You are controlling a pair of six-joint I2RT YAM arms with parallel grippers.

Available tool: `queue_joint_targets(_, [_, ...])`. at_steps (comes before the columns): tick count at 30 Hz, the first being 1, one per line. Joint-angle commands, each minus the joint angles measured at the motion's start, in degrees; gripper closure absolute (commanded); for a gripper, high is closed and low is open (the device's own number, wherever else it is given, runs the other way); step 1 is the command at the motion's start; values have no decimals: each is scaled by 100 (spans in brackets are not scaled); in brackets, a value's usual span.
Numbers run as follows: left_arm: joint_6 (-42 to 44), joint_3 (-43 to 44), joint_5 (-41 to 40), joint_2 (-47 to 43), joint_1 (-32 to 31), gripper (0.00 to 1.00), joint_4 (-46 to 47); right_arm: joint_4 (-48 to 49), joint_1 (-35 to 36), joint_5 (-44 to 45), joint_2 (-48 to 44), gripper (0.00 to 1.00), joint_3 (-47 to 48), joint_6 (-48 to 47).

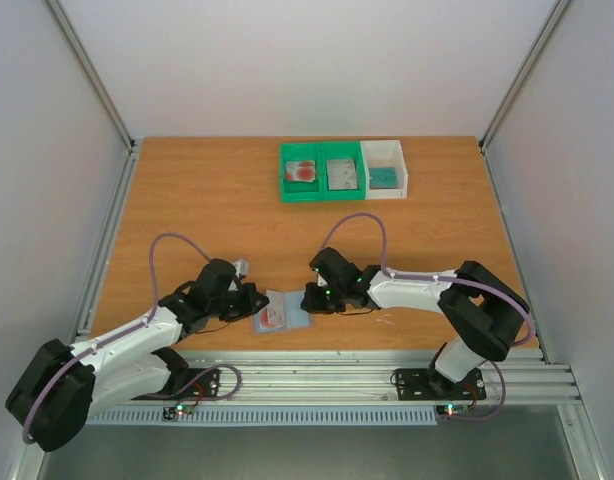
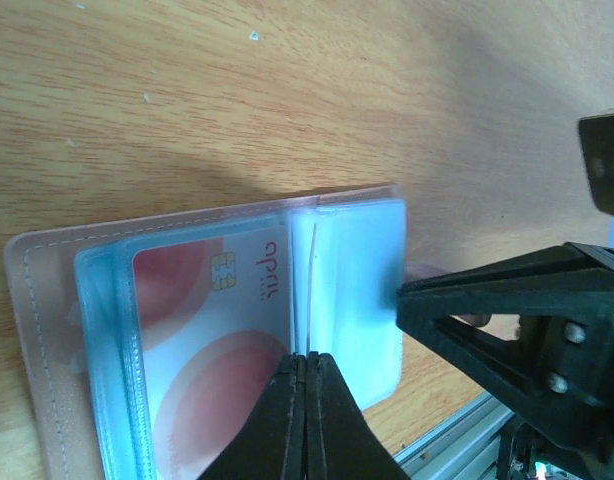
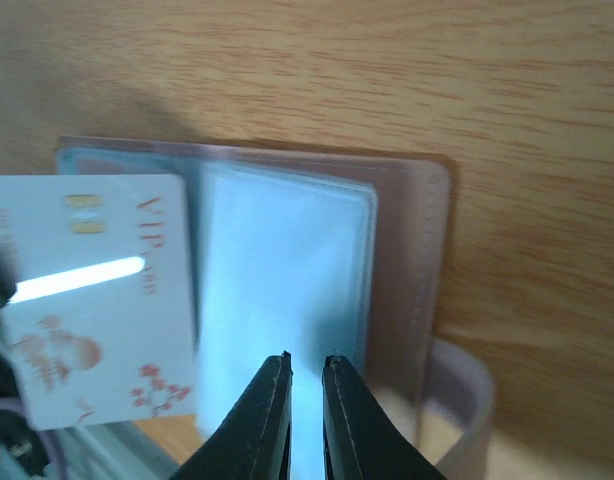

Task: Take the credit cards out of the card holder

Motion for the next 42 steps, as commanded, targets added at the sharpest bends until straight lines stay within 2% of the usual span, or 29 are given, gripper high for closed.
queue_joint_targets(1, [111,176,-32,-73,26,99,-22,279,52,-445,-309,87,79,8])
queue_joint_targets(10, [25,193,-2,-165,33,100,-102,1445,85,-1376,73,82,125,458])
queue_joint_targets(14, [-78,241,63,-478,34,99,-207,2077,82,-1398,-31,70,-135,883])
queue_joint_targets(21, [-267,428,-149,-1355,42,100,-581,2661,74,-1081,-779,49,-549,1553])
queue_joint_targets(30, [-807,514,-331,-2131,38,100,-455,3458,74,-900,-1341,24,-938,2292])
queue_joint_targets(36, [-1053,475,-325,-2318,35,100,-183,3930,74,-1044,-1339,27,-981,2466])
queue_joint_targets(38, [-1071,467,-332,-2344,36,99,-169,4090,74,-1104,-1334,36,-998,2466])
queue_joint_targets(42, [-1184,294,-267,-2404,35,100,113,4170,74,-1166,-1351,62,-1032,2390])
